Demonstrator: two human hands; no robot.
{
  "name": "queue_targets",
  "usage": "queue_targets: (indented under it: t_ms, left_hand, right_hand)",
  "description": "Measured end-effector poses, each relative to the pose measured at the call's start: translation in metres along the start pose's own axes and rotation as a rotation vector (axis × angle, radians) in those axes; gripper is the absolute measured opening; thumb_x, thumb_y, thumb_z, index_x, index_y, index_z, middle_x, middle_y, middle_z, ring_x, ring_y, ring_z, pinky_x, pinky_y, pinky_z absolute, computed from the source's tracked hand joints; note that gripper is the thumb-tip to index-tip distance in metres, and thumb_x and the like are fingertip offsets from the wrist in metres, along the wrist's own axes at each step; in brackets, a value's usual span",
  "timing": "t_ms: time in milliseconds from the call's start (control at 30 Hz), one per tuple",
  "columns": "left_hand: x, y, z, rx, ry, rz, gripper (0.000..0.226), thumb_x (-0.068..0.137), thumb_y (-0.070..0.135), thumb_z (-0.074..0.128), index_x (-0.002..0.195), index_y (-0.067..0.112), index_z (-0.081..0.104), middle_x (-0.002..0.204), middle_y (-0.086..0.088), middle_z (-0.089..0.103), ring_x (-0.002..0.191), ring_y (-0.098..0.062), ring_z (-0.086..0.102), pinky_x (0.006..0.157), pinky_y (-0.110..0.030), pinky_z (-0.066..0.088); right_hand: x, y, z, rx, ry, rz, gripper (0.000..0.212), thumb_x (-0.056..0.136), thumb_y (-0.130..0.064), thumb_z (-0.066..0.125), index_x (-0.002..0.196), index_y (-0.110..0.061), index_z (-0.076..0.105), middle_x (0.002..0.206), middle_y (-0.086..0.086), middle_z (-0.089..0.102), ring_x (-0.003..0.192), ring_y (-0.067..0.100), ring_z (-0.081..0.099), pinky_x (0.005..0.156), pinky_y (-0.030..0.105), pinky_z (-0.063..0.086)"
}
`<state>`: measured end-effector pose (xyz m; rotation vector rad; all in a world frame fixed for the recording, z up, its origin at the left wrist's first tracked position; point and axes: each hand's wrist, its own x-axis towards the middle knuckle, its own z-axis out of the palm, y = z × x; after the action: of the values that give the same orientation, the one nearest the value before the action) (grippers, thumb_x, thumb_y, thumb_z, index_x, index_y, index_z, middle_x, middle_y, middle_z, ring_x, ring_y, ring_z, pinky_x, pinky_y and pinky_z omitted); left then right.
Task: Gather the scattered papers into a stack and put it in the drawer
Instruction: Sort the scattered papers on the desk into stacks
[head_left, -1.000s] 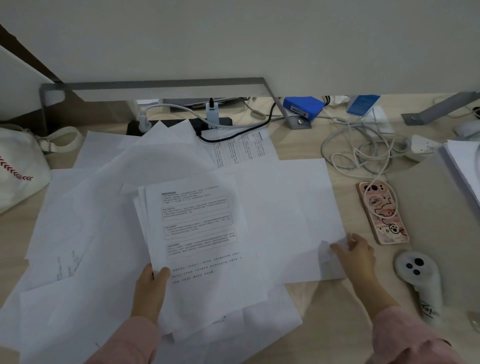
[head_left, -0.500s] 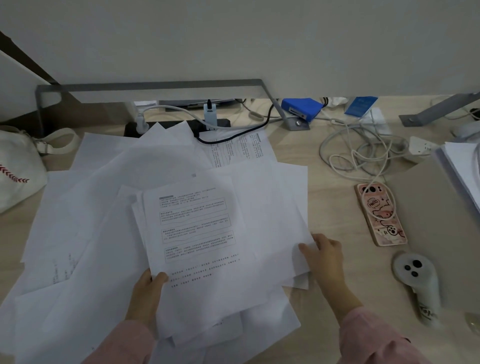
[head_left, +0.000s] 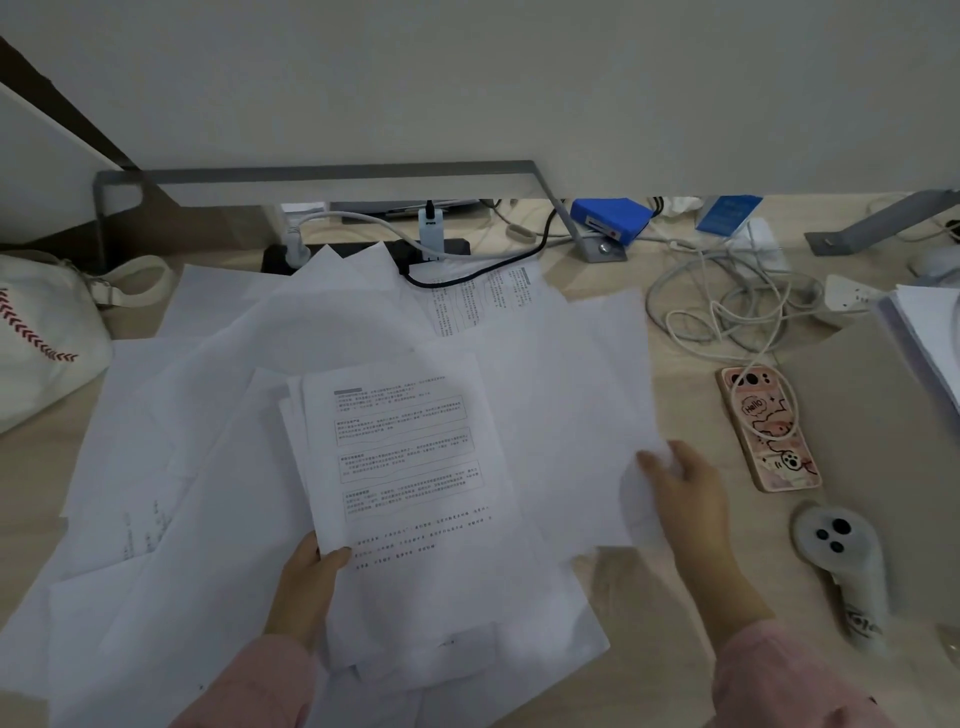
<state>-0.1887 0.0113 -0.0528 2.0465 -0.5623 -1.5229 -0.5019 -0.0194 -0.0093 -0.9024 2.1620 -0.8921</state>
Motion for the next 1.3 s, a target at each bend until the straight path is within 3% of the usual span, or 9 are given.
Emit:
queue_targets:
  t_ms: [267, 433, 533, 833, 933, 1000, 1067, 1167, 1300]
  left_hand:
    - [-0.003, 0.002, 0.001, -0.045, -0.005, -0.004, 0.040, 0.088, -0.003, 0.047, 0.127, 0.002, 0.049, 0.129, -0.019, 0.054, 0.100, -0.025, 0.050, 0.090, -0.036, 0.039]
    - [-0.014, 0.004, 0.006, -0.121, 0.072, 0.130, 0.063, 0.089, -0.006, 0.046, 0.142, 0.024, 0.027, 0.129, -0.008, 0.048, 0.113, -0.026, 0.048, 0.101, -0.040, 0.035]
    - [-0.021, 0.008, 0.008, -0.109, 0.038, 0.185, 0.054, 0.090, -0.006, 0.043, 0.130, 0.031, 0.042, 0.122, -0.002, 0.044, 0.107, -0.019, 0.046, 0.094, -0.031, 0.037]
    - [-0.033, 0.020, 0.008, -0.150, -0.070, 0.053, 0.013, 0.088, 0.033, 0.056, 0.086, 0.026, 0.067, 0.088, 0.010, 0.065, 0.081, -0.006, 0.058, 0.061, -0.022, 0.041]
    - [-0.035, 0.021, 0.008, -0.146, -0.100, 0.039, 0.013, 0.090, 0.032, 0.054, 0.084, 0.025, 0.063, 0.084, 0.009, 0.063, 0.076, -0.005, 0.057, 0.058, -0.021, 0.040]
    - [-0.033, 0.018, 0.007, -0.141, -0.101, 0.058, 0.011, 0.089, 0.029, 0.057, 0.086, 0.022, 0.064, 0.089, 0.007, 0.064, 0.081, -0.005, 0.058, 0.062, -0.019, 0.041]
    - [-0.029, 0.015, 0.005, -0.106, -0.095, 0.070, 0.015, 0.087, 0.028, 0.060, 0.090, 0.015, 0.066, 0.095, 0.005, 0.067, 0.089, -0.009, 0.060, 0.068, -0.019, 0.042]
    - [-0.023, 0.013, 0.005, -0.054, -0.089, 0.059, 0.018, 0.087, 0.023, 0.060, 0.097, 0.010, 0.065, 0.094, 0.003, 0.066, 0.083, -0.007, 0.058, 0.063, -0.019, 0.039]
    - [-0.016, 0.009, 0.006, -0.015, -0.074, 0.061, 0.010, 0.089, 0.014, 0.057, 0.092, 0.007, 0.063, 0.088, -0.001, 0.064, 0.076, -0.009, 0.056, 0.059, -0.020, 0.037]
  right_hand:
    - [-0.022, -0.069, -0.035, -0.189, 0.275, -0.691, 0.016, 0.089, -0.008, 0.054, 0.097, -0.005, 0.066, 0.084, 0.000, 0.053, 0.078, 0.003, 0.041, 0.068, 0.009, 0.032]
    - [-0.048, -0.059, -0.007, -0.338, 0.105, -0.857, 0.029, 0.084, -0.016, 0.048, 0.102, -0.014, 0.071, 0.088, 0.004, 0.063, 0.077, 0.018, 0.057, 0.062, 0.023, 0.044]
    - [-0.061, -0.037, 0.021, -0.451, -0.036, -0.894, 0.025, 0.077, -0.015, 0.058, 0.098, -0.016, 0.072, 0.084, 0.003, 0.065, 0.071, 0.018, 0.060, 0.053, 0.019, 0.041]
    - [-0.100, 0.021, 0.083, -0.539, -0.424, -0.776, 0.029, 0.081, -0.027, 0.044, 0.093, -0.029, 0.070, 0.074, -0.012, 0.062, 0.063, 0.007, 0.059, 0.046, 0.013, 0.040]
    - [-0.106, 0.023, 0.086, -0.499, -0.563, -0.722, 0.033, 0.085, -0.044, 0.043, 0.104, -0.031, 0.066, 0.088, -0.012, 0.064, 0.080, 0.005, 0.059, 0.059, 0.010, 0.040]
    - [-0.105, 0.020, 0.084, -0.353, -0.735, -0.518, 0.057, 0.076, -0.071, 0.041, 0.113, -0.033, 0.062, 0.106, -0.015, 0.061, 0.097, -0.002, 0.055, 0.077, 0.008, 0.040]
    - [-0.098, 0.016, 0.079, -0.190, -0.806, -0.325, 0.049, 0.072, -0.070, 0.049, 0.108, -0.039, 0.062, 0.108, -0.018, 0.060, 0.099, -0.007, 0.053, 0.082, 0.007, 0.038]
    - [-0.072, 0.013, 0.067, -0.113, -0.580, -0.269, 0.019, 0.081, -0.035, 0.065, 0.100, -0.034, 0.060, 0.104, -0.015, 0.055, 0.096, -0.003, 0.055, 0.085, 0.016, 0.043]
    - [-0.024, 0.016, 0.045, -0.386, -0.204, -0.102, 0.049, 0.081, -0.022, 0.067, 0.126, -0.012, 0.051, 0.127, 0.013, 0.047, 0.115, 0.030, 0.047, 0.092, 0.036, 0.041]
